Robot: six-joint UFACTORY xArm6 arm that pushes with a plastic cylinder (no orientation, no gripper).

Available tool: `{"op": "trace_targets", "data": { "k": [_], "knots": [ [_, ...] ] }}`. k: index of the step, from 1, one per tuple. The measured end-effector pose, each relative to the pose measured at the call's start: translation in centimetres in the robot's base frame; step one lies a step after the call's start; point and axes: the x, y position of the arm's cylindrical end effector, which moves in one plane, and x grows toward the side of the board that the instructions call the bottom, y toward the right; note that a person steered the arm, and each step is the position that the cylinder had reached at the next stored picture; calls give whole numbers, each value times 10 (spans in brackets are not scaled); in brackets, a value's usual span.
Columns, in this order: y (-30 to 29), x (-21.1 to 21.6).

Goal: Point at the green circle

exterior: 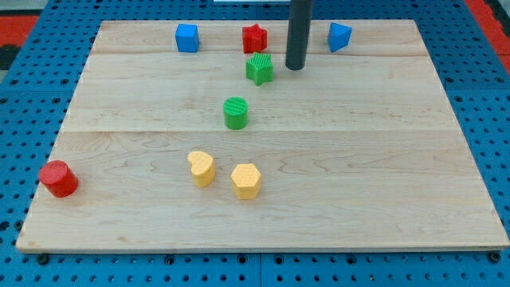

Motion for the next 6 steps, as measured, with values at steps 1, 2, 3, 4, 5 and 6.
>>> {"op": "trace_targets", "data": {
  "k": [1,2,3,4,5,6],
  "knots": [
    [-10,0],
    [-40,1],
    [-33,17],
    [-11,105],
    [-55,173],
    [-133,131]
  ]
}}
